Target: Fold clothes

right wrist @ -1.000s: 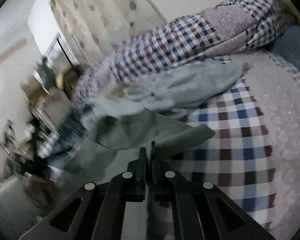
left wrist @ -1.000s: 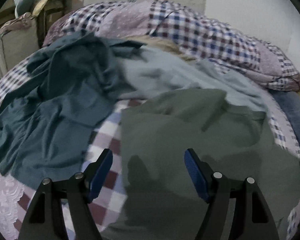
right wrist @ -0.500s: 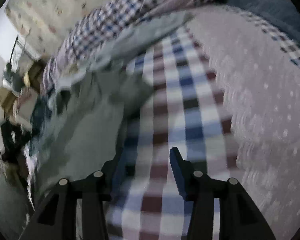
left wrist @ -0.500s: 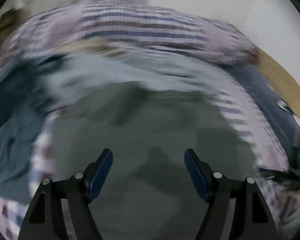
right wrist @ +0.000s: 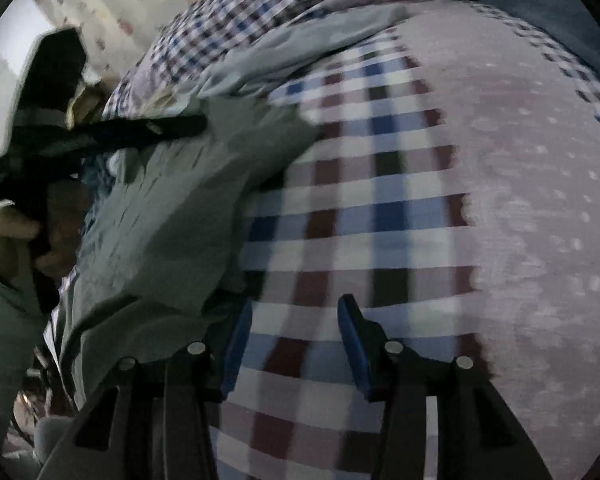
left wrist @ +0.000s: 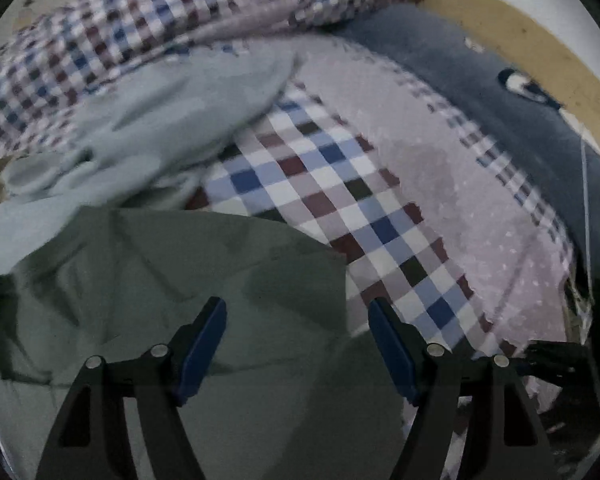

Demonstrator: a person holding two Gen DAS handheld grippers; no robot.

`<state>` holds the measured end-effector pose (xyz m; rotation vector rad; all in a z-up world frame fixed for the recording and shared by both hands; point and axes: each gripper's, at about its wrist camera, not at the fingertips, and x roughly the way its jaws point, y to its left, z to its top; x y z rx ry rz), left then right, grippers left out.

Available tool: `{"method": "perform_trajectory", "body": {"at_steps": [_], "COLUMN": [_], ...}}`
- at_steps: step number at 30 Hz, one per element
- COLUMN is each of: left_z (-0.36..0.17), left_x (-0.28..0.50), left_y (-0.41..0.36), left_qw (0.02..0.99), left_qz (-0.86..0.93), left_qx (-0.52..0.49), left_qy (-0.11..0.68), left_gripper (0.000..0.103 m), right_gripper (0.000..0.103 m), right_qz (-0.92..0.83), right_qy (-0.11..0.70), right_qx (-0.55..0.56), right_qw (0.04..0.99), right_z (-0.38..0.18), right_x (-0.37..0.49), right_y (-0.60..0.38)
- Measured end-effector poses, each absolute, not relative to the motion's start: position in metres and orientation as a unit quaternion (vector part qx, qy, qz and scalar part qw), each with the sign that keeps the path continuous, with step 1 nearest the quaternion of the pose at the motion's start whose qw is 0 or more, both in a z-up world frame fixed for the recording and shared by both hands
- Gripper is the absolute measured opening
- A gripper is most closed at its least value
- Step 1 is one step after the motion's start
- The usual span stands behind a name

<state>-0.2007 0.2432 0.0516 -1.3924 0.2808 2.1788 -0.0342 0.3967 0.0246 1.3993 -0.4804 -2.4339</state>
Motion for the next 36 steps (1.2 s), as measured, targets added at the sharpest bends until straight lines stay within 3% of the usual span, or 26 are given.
{"method": "perform_trajectory", "body": {"at_steps": [6,12,15,29,33,35,36], "left_z": [0.035,0.005,0.01,0.08,0.102,0.114,0.119], "left_x": [-0.203,-0.202,-0.215,-0.255,-0.243,-0.237,-0.233], "left_y": [0.299,0.343,0.342,0.277,0.251,0.238,0.232], "left_qw": [0.255,0.21,0.201,0.2,0.243,0.263,0.273], "left_qz": [0.791,0.774,0.787,0.844,0.844,0.84,0.837], "left_qx": [-0.523,-0.515,-0.516,-0.49,-0.479,-0.471,-0.467], "left_qy": [0.189,0.303,0.272,0.082,-0.01,-0.056,-0.079], "left_gripper": [0.065,0.042,0.001,0.0,0.002,0.013,0.033], "right_gripper": [0.048,0.048,0.048,0.049,0.049,0.049,0.049], "right_qz": [-0.847,-0.845,-0.844,-0.838,-0.839,-0.841,-0.842], "right_qy": [-0.194,-0.199,-0.195,-0.149,-0.147,-0.146,-0.146], "right_qx": [0.476,0.475,0.474,0.469,0.468,0.467,0.466], "right_qw": [0.135,0.143,0.156,0.237,0.235,0.231,0.229], "right_z": [0.026,0.025,0.026,0.016,0.016,0.016,0.016], "right_x": [-0.024,-0.02,-0.018,-0.017,-0.017,-0.017,-0.017], "right_y": [0.429,0.435,0.433,0.386,0.384,0.386,0.387]}}
